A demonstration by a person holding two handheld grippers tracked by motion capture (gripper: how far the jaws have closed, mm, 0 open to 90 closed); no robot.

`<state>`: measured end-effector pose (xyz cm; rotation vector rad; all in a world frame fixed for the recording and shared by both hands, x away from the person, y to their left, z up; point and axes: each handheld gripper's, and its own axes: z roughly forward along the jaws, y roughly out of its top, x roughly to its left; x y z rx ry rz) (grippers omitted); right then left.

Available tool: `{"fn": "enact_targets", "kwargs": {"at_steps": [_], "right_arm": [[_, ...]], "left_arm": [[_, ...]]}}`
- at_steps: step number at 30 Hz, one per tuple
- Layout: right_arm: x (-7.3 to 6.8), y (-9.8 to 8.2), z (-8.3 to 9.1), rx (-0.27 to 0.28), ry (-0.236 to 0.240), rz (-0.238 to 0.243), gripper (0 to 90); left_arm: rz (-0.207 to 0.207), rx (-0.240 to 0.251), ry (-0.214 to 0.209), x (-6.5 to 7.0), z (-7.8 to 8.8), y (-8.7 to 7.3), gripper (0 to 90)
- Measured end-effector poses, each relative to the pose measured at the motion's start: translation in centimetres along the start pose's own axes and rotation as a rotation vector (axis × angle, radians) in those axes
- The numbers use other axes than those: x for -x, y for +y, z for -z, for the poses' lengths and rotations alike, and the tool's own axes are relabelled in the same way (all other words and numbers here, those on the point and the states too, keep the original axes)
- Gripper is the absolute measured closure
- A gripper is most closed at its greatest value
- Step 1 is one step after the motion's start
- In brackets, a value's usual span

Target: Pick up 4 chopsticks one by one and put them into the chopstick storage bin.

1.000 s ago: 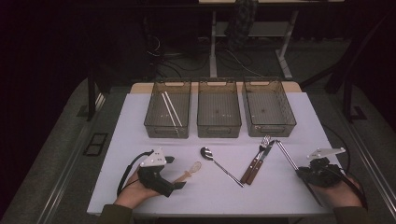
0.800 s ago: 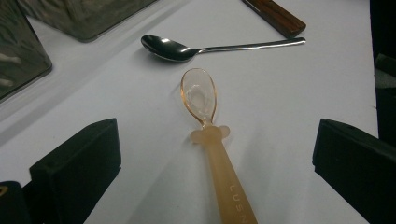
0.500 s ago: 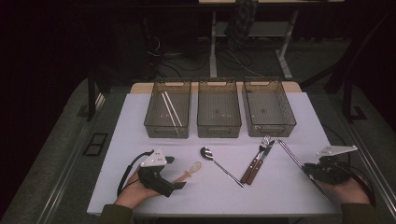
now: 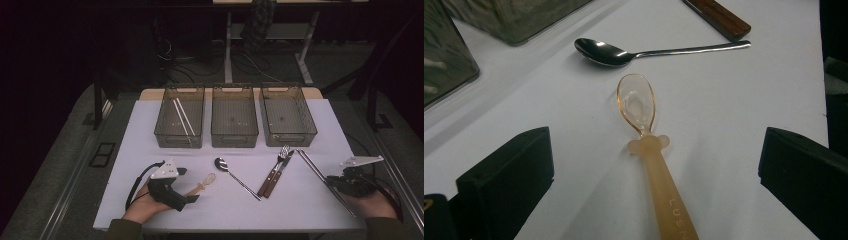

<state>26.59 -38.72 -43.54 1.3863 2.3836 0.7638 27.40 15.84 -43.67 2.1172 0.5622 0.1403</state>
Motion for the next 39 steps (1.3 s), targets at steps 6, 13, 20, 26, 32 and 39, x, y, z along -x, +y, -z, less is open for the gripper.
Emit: {"fn": "enact_targets", "kwargs": {"at_steps": [6,13,20,26,32,39], "right_arm": [[0.2,-0.1,-0.2,-0.005,0.000,-0.006,82.3],[0.1,0.1,-0.6,0.014,0.007,-0.010,78.8],[-0.1,0.5,-1.0,0.026,-0.011,-0.014,76.3],[-0.5,0.9,-1.3,0.025,-0.039,-0.012,82.9],[-0.2,0.7,-1.4,0.041,-0.027,-0.045,84.9],[0.4,0.4,-1.3,0.064,0.014,-0.086,85.5]], "left_arm": [[0.001,0.002,0.000,0.0,0.0,0.0,0.0],[0.001,0.000,0.001,0.0,0.0,0.0,0.0],[0.001,-0.001,0.000,0.0,-0.1,0.0,0.0],[0.000,0.001,0.000,0.0,-0.1,0.0,0.0],[0.001,0.001,0.000,0.1,-0.1,0.0,0.0],[0.001,0.004,0.000,0.0,0.0,0.0,0.0]]}}
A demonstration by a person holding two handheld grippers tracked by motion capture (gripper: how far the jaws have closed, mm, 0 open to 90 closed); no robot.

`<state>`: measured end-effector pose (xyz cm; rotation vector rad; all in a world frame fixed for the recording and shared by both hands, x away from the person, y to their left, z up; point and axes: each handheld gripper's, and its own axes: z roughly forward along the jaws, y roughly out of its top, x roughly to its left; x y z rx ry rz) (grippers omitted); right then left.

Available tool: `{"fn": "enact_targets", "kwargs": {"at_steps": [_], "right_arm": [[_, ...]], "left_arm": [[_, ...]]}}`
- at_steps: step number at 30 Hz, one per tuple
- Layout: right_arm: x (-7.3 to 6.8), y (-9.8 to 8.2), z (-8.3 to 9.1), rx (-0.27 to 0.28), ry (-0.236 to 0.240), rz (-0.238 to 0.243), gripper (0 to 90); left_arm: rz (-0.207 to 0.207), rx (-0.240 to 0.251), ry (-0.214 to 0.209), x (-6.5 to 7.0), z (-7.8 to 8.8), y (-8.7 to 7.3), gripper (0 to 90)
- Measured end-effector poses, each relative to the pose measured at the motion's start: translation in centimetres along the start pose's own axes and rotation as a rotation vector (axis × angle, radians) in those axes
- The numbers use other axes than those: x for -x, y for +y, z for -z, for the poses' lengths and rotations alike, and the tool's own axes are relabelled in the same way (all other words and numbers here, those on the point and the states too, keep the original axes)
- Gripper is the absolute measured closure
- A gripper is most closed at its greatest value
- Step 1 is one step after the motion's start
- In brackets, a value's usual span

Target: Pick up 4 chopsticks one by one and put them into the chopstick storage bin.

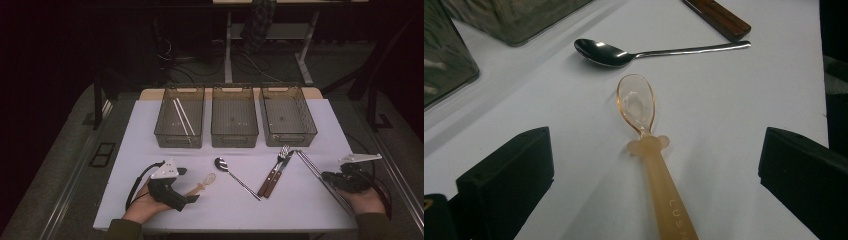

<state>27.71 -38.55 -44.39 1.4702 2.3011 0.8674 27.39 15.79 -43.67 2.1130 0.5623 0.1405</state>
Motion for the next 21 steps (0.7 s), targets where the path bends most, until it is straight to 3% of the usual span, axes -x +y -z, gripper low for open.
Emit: {"fn": "enact_targets", "kwargs": {"at_steps": [9,12,21], "right_arm": [[0.3,-0.1,0.2,0.009,0.014,0.007,85.6],[0.5,-0.1,0.5,0.018,0.012,-0.011,85.6],[1.1,0.0,1.5,0.077,0.045,-0.031,85.6]], "left_arm": [[0.000,0.001,-0.001,0.0,0.0,0.0,0.0],[0.000,0.001,-0.001,0.0,0.0,0.0,0.0],[0.000,0.001,-0.002,0.0,0.0,0.0,0.0]]}}
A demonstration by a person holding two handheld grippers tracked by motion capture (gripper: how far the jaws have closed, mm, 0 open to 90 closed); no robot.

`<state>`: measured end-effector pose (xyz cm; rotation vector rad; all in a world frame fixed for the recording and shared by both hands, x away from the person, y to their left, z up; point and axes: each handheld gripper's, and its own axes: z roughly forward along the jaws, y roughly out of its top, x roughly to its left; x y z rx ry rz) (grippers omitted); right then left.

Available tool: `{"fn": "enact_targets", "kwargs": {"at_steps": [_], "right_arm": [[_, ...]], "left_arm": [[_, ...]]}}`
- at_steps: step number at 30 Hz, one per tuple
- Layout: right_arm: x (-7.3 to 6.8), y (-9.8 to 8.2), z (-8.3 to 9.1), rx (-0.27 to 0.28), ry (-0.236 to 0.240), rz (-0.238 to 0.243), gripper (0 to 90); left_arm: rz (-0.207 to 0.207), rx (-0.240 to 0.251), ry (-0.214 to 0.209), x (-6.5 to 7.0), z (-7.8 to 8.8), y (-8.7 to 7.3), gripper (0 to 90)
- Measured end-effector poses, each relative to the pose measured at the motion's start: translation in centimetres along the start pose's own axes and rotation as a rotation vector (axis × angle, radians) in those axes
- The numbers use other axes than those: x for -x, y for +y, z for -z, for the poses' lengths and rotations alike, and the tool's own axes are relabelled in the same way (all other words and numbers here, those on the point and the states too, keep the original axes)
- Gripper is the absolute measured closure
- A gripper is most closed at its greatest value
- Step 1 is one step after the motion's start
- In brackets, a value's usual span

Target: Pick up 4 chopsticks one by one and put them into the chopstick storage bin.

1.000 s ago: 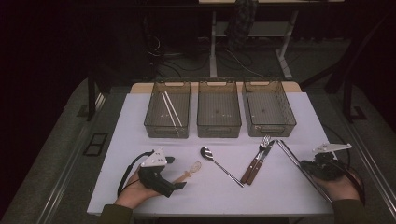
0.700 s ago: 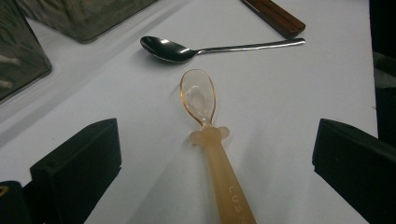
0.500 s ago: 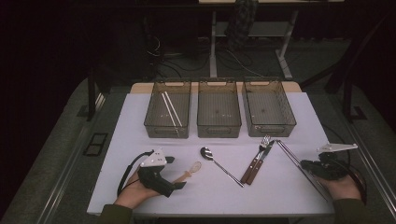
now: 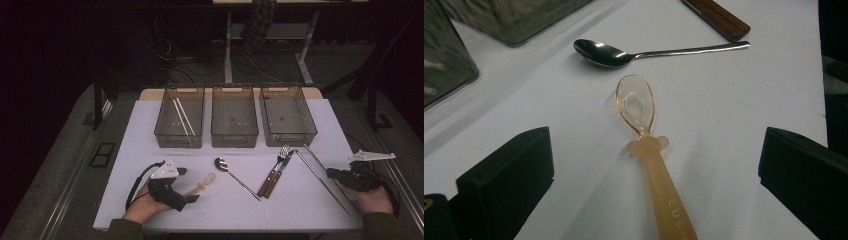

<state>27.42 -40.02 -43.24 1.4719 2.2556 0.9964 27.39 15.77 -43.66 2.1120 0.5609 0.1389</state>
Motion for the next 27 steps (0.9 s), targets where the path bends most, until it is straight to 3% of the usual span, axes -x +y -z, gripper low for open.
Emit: {"fn": "enact_targets", "kwargs": {"at_steps": [8,15,22,27], "right_arm": [[-0.26,0.55,-0.06,0.011,0.033,0.009,85.7],[-0.15,0.53,-0.07,0.013,0.028,0.009,85.7],[-0.21,0.44,-0.66,-0.042,0.013,0.028,85.6],[-0.29,0.64,-0.40,-0.024,0.015,0.028,85.7]], "left_arm": [[-0.001,-0.002,0.000,-0.01,-0.01,0.00,0.0],[-0.001,-0.003,0.000,0.00,-0.03,0.00,0.0],[0.000,-0.001,0.000,-0.01,-0.01,0.00,0.0],[0.001,0.001,0.001,-0.03,0.01,0.00,0.0]]}}
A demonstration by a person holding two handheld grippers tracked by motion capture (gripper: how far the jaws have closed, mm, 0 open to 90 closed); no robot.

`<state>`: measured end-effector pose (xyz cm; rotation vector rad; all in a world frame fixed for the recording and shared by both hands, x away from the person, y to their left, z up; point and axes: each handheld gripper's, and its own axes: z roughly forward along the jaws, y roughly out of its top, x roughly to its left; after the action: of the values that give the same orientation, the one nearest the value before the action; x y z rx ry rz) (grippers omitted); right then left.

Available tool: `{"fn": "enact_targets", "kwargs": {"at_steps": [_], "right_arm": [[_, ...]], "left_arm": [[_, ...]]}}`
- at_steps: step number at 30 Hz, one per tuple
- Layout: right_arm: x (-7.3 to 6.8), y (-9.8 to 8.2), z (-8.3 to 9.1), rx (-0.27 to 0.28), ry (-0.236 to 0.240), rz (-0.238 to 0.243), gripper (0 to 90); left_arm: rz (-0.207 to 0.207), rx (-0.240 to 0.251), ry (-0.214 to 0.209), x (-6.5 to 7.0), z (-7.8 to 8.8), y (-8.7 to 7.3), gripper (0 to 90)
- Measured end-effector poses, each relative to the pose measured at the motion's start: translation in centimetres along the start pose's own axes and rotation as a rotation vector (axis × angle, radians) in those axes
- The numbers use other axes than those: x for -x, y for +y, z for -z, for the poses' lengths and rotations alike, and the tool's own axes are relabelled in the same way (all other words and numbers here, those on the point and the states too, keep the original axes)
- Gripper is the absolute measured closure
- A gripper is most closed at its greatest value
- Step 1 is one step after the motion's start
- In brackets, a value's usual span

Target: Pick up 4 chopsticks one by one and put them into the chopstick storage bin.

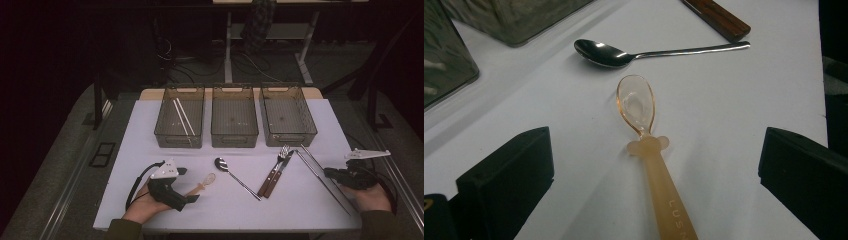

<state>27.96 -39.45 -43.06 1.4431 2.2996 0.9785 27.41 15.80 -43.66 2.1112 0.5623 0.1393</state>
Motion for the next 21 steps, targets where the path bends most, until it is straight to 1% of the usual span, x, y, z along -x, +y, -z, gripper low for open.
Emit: {"fn": "enact_targets", "kwargs": {"at_steps": [9,12,17,20,21], "right_arm": [[-0.5,1.1,1.0,0.066,0.039,0.010,85.8],[-0.8,1.7,1.3,0.091,0.061,0.011,85.8],[-1.9,3.2,1.7,0.125,0.090,0.035,85.8],[-2.6,4.0,1.5,0.130,0.104,0.042,85.8],[-2.8,4.3,1.3,0.133,0.109,0.051,85.8]], "left_arm": [[0.000,-0.003,0.001,0.0,0.0,0.0,0.0],[0.002,-0.005,0.001,0.0,-0.1,0.0,0.0],[0.004,-0.003,0.002,0.0,-0.1,0.0,0.0],[0.004,-0.003,0.003,0.0,-0.1,0.0,0.0],[0.004,-0.003,0.003,0.0,0.0,0.0,0.0]]}}
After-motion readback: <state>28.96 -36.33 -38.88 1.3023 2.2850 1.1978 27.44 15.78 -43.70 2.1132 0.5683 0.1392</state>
